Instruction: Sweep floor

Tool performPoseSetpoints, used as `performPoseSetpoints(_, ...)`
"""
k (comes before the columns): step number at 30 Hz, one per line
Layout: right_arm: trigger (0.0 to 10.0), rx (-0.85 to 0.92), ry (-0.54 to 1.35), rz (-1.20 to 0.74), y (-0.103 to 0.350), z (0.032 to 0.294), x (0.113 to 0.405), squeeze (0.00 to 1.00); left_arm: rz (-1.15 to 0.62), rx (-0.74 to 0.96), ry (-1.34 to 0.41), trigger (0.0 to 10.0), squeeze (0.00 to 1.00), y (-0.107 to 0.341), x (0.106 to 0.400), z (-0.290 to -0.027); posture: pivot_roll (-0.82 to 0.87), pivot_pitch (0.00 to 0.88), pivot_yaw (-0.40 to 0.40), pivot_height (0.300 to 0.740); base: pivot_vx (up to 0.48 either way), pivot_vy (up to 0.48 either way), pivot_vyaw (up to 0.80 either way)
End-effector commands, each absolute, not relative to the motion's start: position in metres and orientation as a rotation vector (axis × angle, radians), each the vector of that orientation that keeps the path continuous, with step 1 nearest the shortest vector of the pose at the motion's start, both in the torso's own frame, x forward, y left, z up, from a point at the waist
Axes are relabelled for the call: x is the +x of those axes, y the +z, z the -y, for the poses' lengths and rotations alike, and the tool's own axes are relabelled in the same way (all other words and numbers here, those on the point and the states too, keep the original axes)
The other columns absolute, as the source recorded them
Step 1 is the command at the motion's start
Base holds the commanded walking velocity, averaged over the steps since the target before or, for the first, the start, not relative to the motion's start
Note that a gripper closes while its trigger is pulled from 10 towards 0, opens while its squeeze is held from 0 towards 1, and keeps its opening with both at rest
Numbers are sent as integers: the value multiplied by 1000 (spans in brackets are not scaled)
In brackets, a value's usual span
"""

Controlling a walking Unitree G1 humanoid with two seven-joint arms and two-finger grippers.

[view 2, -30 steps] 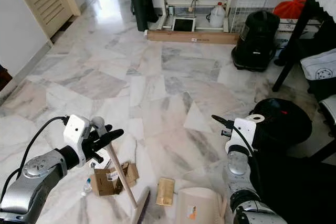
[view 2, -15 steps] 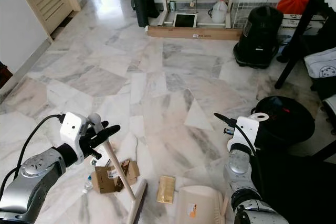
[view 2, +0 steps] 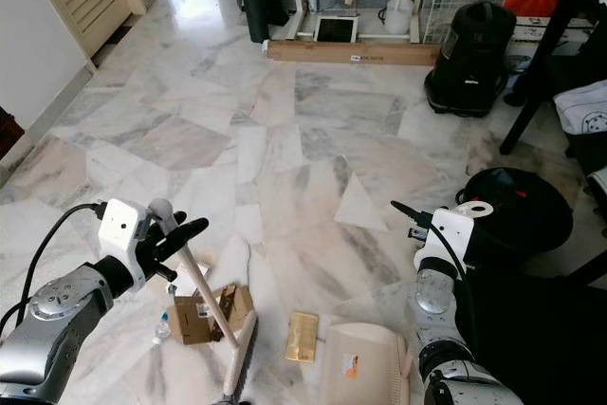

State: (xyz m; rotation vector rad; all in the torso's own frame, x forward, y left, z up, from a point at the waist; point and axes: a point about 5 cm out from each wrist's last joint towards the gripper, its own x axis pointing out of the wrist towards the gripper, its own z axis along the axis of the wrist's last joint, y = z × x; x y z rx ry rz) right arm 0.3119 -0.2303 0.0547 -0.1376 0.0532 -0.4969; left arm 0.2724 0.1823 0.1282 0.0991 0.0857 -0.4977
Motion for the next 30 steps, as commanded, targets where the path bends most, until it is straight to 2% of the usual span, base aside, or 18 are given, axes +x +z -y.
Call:
performPoseSetpoints(1, 10000, -136, -479, -103, 48, 227, 311, 0, -43, 134, -481, 10000, 0, 138, 274, -187, 134, 142, 95, 740, 0, 0, 0)
performPoseSetpoints(10, 10000, -122, -448, -140, 42, 221, 309, 0, -80, 108, -494, 10000, 0, 134, 275, -188, 137, 138, 97, 740, 0, 0, 0)
performPoseSetpoints(20, 10000, -117, -436, -142, 42, 220, 309, 0, -32, 136, -391, 10000, 0, 132, 288, -195, 124, 134, 95, 740, 0, 0, 0)
performPoseSetpoints(30, 10000, -112, -431, -143, 40, 220, 308, 0, -62, 27, -441, 10000, 0, 124, 292, -189, 116, 141, 95, 740, 0, 0, 0)
